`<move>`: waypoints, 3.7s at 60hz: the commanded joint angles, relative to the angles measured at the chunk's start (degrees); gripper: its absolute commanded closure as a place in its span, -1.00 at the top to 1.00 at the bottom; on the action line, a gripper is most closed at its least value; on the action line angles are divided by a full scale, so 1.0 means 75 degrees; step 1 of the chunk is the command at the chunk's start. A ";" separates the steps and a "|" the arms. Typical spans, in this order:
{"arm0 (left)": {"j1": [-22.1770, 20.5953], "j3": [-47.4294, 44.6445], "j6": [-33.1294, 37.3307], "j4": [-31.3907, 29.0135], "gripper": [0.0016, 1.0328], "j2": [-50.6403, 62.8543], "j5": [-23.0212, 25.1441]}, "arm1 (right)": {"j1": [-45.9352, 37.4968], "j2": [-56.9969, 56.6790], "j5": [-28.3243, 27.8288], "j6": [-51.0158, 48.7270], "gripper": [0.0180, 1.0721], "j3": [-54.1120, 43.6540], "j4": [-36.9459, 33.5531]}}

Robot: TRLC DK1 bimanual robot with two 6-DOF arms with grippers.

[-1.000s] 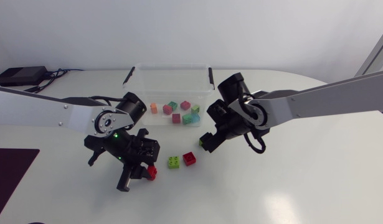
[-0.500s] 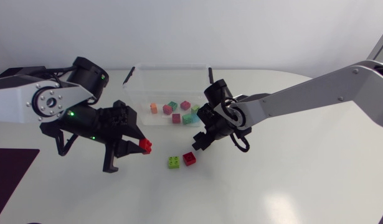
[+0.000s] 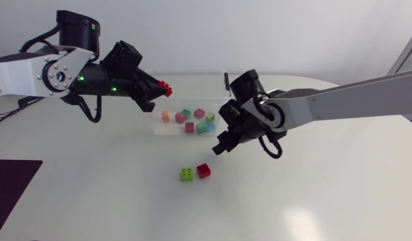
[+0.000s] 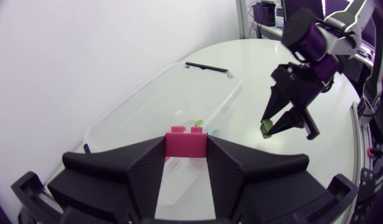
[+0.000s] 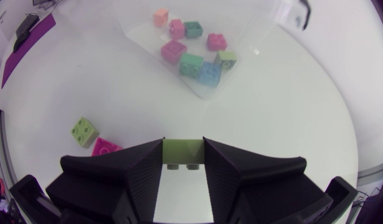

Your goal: Pick up the duplo bricks and place them in the container

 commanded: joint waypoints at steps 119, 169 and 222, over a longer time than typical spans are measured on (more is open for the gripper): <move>-0.2250 -0.0082 0.2845 -0.2830 0.75 0.2598 -0.0926 | -0.0290 -0.0586 -0.0380 -0.0059 0.74 0.3148 -0.1502; -0.1125 -0.0773 0.2528 -0.3205 -0.49 0.0957 -0.0433 | 0.0999 0.0972 -0.0333 0.1125 0.74 0.1238 -0.1947; 0.0891 0.0223 -0.1257 -0.0240 -0.49 -0.0356 0.0574 | 0.1210 0.2367 -0.0298 0.1652 -0.49 0.3066 -0.4256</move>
